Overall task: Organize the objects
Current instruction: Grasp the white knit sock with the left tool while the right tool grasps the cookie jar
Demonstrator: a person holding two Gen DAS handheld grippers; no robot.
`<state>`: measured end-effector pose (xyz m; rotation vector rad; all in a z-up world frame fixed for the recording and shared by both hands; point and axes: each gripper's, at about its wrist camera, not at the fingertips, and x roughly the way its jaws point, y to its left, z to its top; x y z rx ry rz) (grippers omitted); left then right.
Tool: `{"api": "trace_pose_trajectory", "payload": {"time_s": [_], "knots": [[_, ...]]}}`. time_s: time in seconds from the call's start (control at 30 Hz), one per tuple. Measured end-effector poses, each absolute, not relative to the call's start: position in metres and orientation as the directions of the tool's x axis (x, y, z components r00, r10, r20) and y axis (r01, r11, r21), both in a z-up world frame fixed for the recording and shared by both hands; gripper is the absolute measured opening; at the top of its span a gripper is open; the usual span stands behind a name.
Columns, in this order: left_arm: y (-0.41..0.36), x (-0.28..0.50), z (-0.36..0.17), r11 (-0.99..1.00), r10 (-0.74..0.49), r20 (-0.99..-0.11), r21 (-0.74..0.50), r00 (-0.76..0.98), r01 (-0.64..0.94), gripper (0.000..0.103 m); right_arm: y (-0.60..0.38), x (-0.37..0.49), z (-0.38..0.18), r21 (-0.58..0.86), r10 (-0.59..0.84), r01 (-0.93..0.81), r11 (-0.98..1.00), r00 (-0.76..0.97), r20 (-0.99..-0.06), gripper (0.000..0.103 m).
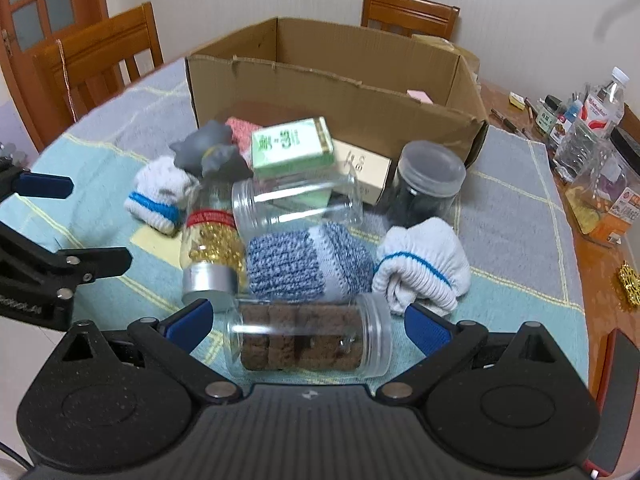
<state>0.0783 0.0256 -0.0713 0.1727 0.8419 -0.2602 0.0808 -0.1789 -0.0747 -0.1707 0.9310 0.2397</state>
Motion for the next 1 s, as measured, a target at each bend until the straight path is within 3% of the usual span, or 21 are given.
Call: {"api": "trace_pose_trajectory", "payload": {"time_s": [0.33, 0.53, 1.0], "knots": [[0.038, 0.099, -0.099, 0.947, -0.14, -0.778, 0.075, 0.612, 0.312, 0.102, -0.181, 0.084, -0.094, -0.067, 0.073, -0.234, 0.97, 0.542, -0.837, 0.103], [0.044, 0.118, -0.118, 0.949, -0.164, -0.807, 0.029, 0.567, 0.315, 0.102, -0.183, 0.084, -0.099, -0.063, 0.064, -0.22, 0.974, 0.527, -0.848, 0.103], [0.045, 0.147, -0.126, 0.926, -0.242, -0.764, 0.002, 0.598, 0.377, 0.102, -0.186, 0.096, -0.111, -0.025, 0.062, -0.171, 0.985, 0.482, -0.874, 0.103]]}}
